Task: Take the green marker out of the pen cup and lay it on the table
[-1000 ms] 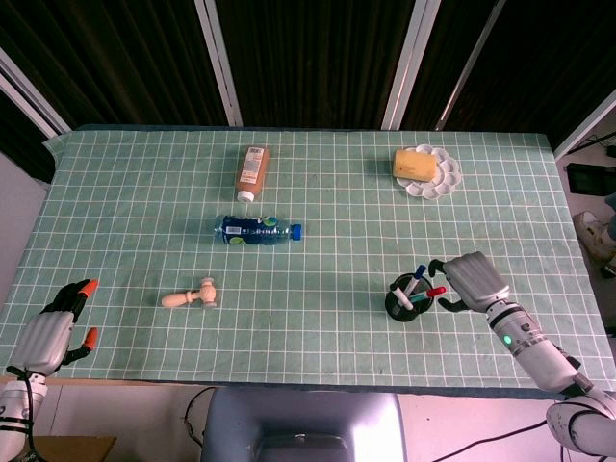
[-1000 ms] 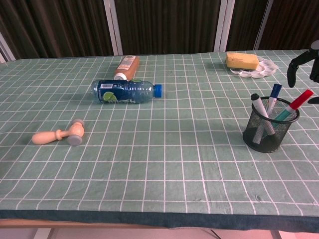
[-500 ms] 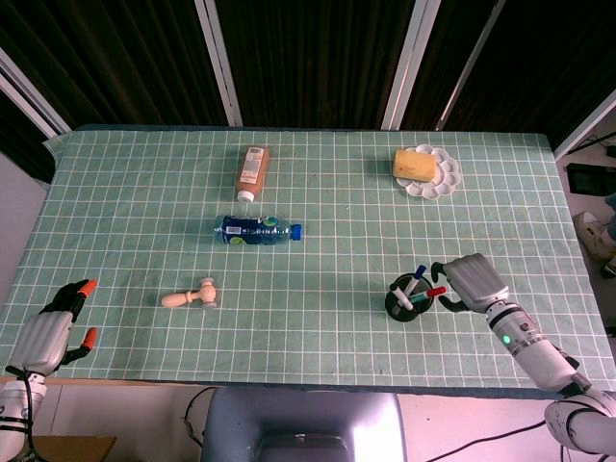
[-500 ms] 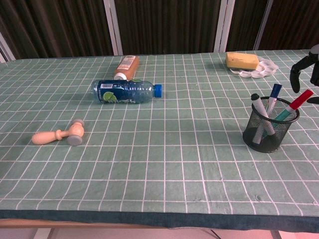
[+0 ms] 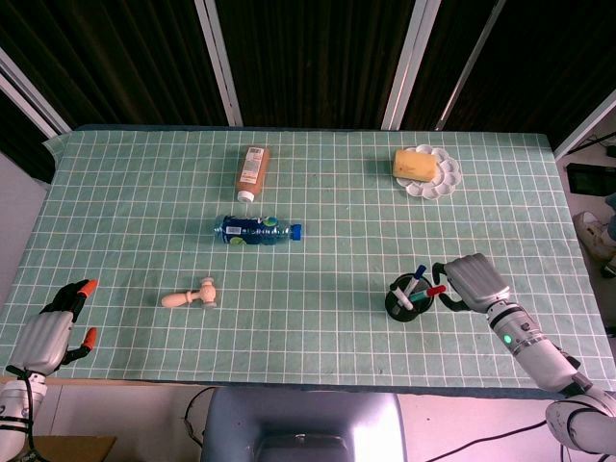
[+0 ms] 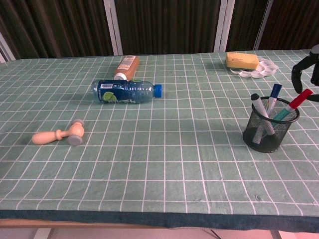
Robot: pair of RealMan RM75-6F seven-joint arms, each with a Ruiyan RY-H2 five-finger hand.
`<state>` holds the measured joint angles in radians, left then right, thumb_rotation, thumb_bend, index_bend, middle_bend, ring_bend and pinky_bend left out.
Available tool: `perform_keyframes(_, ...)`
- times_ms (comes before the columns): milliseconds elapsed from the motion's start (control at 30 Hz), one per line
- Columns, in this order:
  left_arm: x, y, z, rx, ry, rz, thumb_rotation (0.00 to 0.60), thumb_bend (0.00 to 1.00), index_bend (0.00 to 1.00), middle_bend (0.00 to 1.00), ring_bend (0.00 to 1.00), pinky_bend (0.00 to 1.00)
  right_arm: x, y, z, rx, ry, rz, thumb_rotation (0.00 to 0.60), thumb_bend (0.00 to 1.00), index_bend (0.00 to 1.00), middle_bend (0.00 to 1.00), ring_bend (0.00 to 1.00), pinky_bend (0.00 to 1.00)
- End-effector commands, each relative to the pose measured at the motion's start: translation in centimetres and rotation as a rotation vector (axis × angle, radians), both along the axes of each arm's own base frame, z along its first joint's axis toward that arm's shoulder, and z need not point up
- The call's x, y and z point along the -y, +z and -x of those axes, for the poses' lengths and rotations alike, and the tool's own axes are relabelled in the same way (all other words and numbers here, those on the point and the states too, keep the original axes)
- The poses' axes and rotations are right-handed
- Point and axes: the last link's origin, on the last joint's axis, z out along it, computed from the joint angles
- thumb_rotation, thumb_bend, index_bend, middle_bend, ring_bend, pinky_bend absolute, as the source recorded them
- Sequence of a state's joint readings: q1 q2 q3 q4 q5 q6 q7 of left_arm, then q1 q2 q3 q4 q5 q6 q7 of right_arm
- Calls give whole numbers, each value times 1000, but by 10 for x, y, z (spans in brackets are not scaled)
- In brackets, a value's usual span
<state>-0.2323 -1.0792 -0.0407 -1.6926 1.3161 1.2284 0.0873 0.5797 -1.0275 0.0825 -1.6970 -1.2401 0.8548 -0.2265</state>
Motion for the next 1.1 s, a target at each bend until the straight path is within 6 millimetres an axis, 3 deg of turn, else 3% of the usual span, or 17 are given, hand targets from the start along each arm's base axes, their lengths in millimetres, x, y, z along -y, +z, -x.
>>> perform_keyframes(33,0,0,0,1,0,0,600,473,74,30,31,288,0,0,0,1,0,0,600,552,637,1000,1000,991)
perform_keyframes(333,0,0,0,2,-1,0,600,473,74,31,32,288,0,0,0,2,0,-3,600,573,654,1000,1000,990)
perform_keyframes(533,0,0,0,1,0,0,600,474,75,30,32,288,-1,6,-2,30,6,26,600,699,741,1000,1000,993)
perform_keyframes(633,0,0,0,1,1,0,600,474,75,30,32,288,-8,15,-5,75,26,58,600,755,774,1000,1000,993)
perform_keyframes(900,0,0,0,0,2,0,600,474,74,31,32,288,-30,52,-15,321,126,161,600,765,791,1000,1000,992)
perform_keyframes(1100,0,-1,-1,-2,2,1,600,474,74,31,32,288,-23,61,-18,461,193,210,600,765,794,1000,1000,993)
